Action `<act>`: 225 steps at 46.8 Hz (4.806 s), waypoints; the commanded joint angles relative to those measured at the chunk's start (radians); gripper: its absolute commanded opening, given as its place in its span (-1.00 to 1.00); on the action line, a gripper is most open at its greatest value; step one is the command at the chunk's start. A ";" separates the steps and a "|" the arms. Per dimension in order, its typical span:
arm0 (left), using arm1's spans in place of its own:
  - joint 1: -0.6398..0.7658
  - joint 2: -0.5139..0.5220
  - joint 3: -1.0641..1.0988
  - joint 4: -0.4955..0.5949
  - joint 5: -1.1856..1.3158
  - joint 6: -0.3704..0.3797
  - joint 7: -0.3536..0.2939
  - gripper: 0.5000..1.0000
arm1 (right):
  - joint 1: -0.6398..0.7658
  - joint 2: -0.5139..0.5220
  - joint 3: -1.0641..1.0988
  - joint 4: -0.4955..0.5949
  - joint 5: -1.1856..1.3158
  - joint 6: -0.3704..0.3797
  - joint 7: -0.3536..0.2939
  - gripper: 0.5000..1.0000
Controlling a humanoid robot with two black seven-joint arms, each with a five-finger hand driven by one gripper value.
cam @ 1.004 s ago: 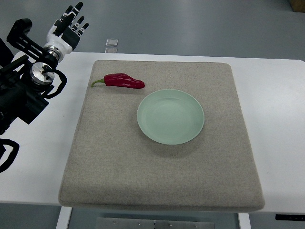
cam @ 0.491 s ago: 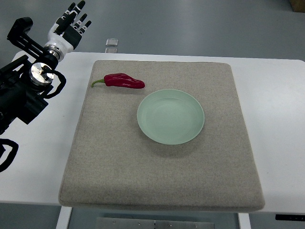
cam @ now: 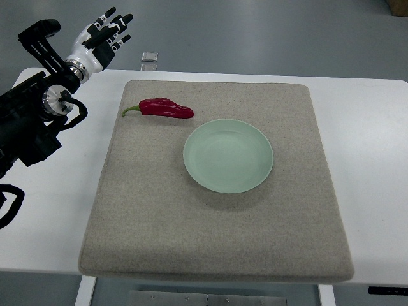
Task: Place red pepper on plate with left hand
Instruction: 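Reach the left hand forward over the red pepper, then close the left hand fingers around the red pepper, then carry the pepper with the left hand over the green plate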
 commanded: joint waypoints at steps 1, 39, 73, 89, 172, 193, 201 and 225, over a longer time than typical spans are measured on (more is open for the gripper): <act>-0.002 0.000 0.001 -0.004 0.053 0.002 0.000 0.93 | 0.000 0.000 0.000 0.000 0.000 0.001 0.000 0.71; -0.029 0.046 0.013 -0.157 0.895 0.004 0.008 0.93 | 0.000 0.000 0.000 0.000 0.000 0.000 0.000 0.71; -0.032 0.101 0.032 -0.321 1.627 0.004 0.000 0.90 | 0.000 0.000 0.000 0.000 0.000 0.000 0.000 0.71; -0.024 0.101 0.039 -0.335 1.783 0.085 -0.031 0.74 | 0.000 0.000 0.000 0.000 0.000 0.000 0.000 0.71; -0.056 0.103 0.016 -0.654 1.782 0.093 -0.037 -1.00 | 0.000 0.000 0.000 0.000 0.000 0.000 0.000 0.71; -0.041 0.101 0.033 -0.757 1.797 0.076 -0.043 -1.00 | 0.000 0.000 0.000 0.000 0.000 0.000 0.000 0.71; -0.035 0.101 0.036 -0.758 1.799 0.073 -0.043 -1.00 | 0.000 0.000 0.000 0.000 0.000 0.000 0.000 0.71; -0.035 0.098 0.056 -0.754 1.799 0.073 -0.043 -0.52 | 0.000 0.000 0.000 0.000 0.000 0.000 0.000 0.71</act>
